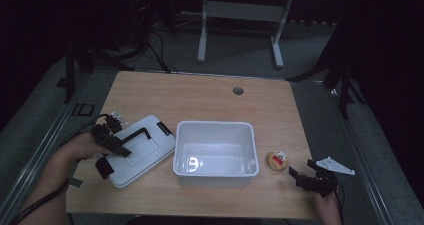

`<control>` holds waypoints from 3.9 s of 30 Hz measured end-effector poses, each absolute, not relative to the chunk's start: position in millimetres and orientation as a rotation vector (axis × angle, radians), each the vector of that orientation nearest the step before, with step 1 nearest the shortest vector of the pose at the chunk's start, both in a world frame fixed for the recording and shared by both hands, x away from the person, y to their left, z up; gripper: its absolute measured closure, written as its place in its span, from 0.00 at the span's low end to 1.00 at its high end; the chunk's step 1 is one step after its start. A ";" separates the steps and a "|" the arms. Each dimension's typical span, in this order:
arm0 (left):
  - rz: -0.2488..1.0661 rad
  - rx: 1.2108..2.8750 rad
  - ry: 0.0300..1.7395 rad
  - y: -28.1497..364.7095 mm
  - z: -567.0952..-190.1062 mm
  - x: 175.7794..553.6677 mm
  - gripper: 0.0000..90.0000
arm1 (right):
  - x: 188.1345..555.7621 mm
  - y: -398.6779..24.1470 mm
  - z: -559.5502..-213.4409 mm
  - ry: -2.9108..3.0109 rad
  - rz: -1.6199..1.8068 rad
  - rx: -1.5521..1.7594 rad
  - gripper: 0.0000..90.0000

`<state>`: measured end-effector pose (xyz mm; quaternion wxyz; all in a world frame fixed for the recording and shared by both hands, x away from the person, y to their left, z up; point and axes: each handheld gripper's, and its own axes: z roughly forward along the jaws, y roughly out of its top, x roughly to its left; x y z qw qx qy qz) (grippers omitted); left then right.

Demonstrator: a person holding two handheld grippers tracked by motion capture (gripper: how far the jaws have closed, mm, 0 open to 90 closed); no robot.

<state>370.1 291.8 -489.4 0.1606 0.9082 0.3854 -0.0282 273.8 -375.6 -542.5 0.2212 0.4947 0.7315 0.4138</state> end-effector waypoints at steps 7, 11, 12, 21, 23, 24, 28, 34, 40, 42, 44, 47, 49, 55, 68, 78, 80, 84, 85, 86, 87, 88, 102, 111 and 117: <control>-0.085 2.605 1.097 291.8 -488.5 369.7 0.39 | 284.7 -375.4 -540.3 2.286 0.977 1.320 0.14; -0.082 2.613 1.095 293.0 -487.8 368.7 0.39 | 287.0 -370.8 -540.6 2.400 0.858 1.227 0.14; -0.076 2.614 1.097 293.3 -487.7 368.6 0.39 | 287.1 -369.7 -540.3 2.442 0.840 1.189 0.14; -0.091 2.623 1.085 293.7 -485.6 366.6 0.39 | 296.4 -361.6 -530.6 2.764 0.697 0.944 0.15; -0.093 2.626 1.087 293.3 -485.0 366.4 0.39 | 299.8 -360.7 -526.8 2.810 0.608 0.910 0.15; -0.094 2.626 1.080 293.3 -484.5 366.2 0.39 | 301.3 -360.2 -524.7 2.835 0.574 0.898 0.15; -0.095 2.628 1.079 292.9 -483.9 365.9 0.39 | 307.8 -360.4 -515.1 2.914 0.470 0.841 0.13; -0.099 2.640 1.076 291.9 -484.6 365.9 0.39 | 318.1 -361.9 -496.6 2.963 0.324 0.722 0.16; -0.105 2.645 1.064 290.2 -483.1 365.6 0.39 | 326.6 -356.0 -480.9 2.981 0.193 0.543 0.20; -0.098 2.649 1.063 290.2 -481.6 365.5 0.39 | 329.2 -352.8 -477.3 2.978 0.151 0.494 0.20; -0.096 2.651 1.056 290.1 -480.6 365.4 0.39 | 332.2 -349.0 -474.8 2.979 0.110 0.450 0.21; -0.101 2.658 1.055 289.5 -480.2 364.9 0.39 | 337.0 -342.6 -471.9 2.985 0.052 0.396 0.24; -0.094 2.665 1.055 289.0 -480.1 364.7 0.39 | 340.6 -338.0 -470.5 2.983 0.034 0.378 0.24; -0.090 2.673 1.053 288.3 -480.5 364.9 0.38 | 348.9 -323.4 -467.8 2.984 0.050 0.334 0.24; -0.097 2.679 1.038 287.2 -481.6 364.5 0.38 | 364.4 -294.3 -475.5 3.001 0.032 0.241 0.22; -0.102 2.682 1.043 289.0 -483.6 363.9 0.38 | 376.0 -275.8 -486.9 3.031 0.010 0.218 0.20; -0.099 2.683 1.043 289.1 -483.6 363.8 0.38 | 376.4 -274.5 -488.0 3.035 0.005 0.219 0.20; -0.099 2.680 1.044 289.4 -484.2 363.2 0.38 | 379.3 -269.9 -495.1 3.029 0.005 0.219 0.19; -0.097 2.681 1.044 289.4 -484.5 363.0 0.38 | 379.9 -269.3 -496.9 3.033 0.003 0.214 0.19; -0.099 2.681 1.045 289.4 -484.8 363.0 0.38 | 380.0 -268.5 -498.9 3.036 -0.002 0.210 0.19; -0.101 2.682 1.044 289.3 -484.9 362.8 0.38 | 380.3 -267.7 -500.7 3.041 -0.009 0.216 0.19; -0.099 2.684 1.044 289.1 -485.0 362.8 0.38 | 380.5 -267.0 -502.7 3.049 -0.016 0.215 0.18; -0.102 2.685 1.034 288.0 -484.6 363.5 0.38 | 383.8 -262.5 -510.1 3.037 -0.075 0.183 0.23; -0.095 2.689 1.042 289.4 -484.7 363.1 0.38 | 378.6 -264.9 -488.4 3.040 -0.060 0.191 0.23; -0.092 2.690 1.039 288.8 -483.5 363.2 0.38 | 374.4 -266.3 -471.0 3.030 -0.061 0.199 0.23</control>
